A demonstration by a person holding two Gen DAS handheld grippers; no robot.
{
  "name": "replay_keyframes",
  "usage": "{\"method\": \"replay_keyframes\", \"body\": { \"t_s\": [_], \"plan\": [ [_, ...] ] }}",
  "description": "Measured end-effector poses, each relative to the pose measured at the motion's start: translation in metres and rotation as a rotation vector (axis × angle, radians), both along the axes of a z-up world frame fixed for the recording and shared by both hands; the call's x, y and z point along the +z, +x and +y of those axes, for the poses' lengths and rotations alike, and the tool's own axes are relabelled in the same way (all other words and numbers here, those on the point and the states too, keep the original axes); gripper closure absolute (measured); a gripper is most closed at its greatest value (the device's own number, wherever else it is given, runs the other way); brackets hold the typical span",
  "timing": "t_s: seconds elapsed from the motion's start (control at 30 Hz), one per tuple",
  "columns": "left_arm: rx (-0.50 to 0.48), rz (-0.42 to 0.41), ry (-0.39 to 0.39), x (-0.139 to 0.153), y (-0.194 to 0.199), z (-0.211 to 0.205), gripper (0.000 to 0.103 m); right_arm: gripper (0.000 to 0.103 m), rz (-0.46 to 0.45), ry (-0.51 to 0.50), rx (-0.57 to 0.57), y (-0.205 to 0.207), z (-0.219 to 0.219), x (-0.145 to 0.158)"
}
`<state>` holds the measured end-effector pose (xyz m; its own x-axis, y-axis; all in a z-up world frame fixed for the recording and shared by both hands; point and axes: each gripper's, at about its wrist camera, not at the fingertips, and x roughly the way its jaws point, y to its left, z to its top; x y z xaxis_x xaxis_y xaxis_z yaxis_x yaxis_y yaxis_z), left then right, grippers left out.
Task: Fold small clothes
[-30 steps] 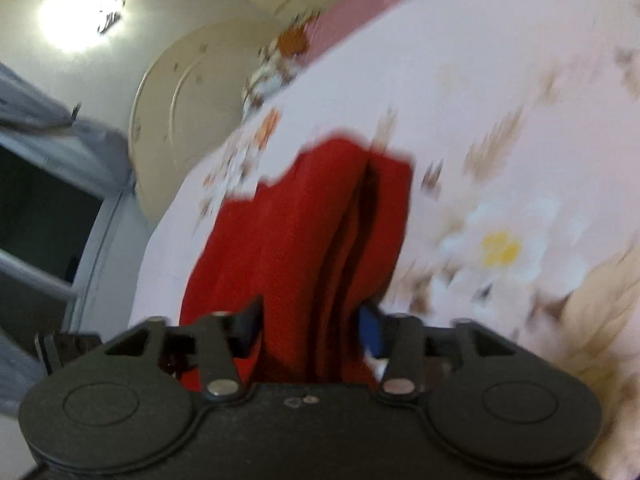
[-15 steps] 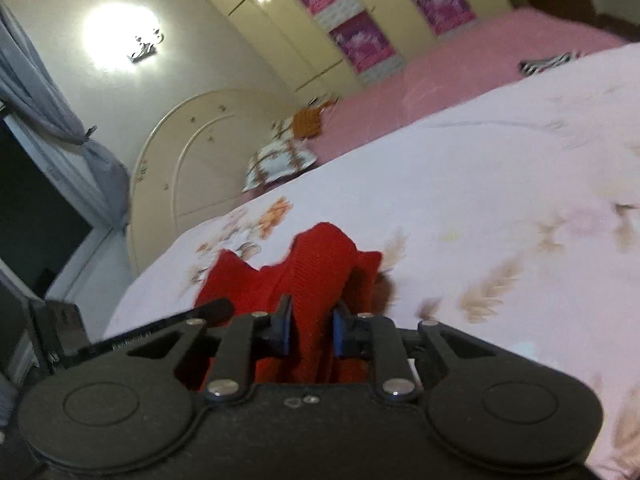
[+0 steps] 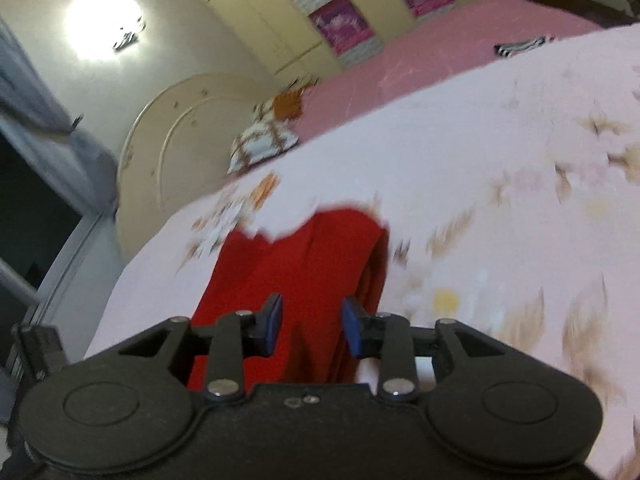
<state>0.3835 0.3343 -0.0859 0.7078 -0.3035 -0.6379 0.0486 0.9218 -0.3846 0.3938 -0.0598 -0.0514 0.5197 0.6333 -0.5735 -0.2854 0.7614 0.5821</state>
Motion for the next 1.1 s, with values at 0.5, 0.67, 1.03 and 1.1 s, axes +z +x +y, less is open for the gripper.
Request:
{"method": "replay_keyframes", "body": {
  "t_s": [0.5, 0.67, 1.03, 1.1],
  "plan": [
    [0.137, -0.002, 0.219, 0.037, -0.078, -0.046, 0.0, 0.038, -0.063, -0.262, -0.052, -0.052, 0.008, 0.018],
    [0.145, -0.053, 0.281, 0.063, -0.133, -0.076, 0.0, 0.025, -0.215, -0.394, -0.022, -0.099, 0.009, 0.053],
    [0.222, -0.16, 0.295, 0.14, -0.257, -0.143, 0.0, 0.016, -0.355, -0.504, -0.045, -0.218, -0.023, 0.111],
    [0.229, -0.176, 0.31, 0.15, -0.282, -0.155, 0.0, 0.016, -0.374, -0.5, -0.042, -0.238, -0.031, 0.118]
  ]
}}
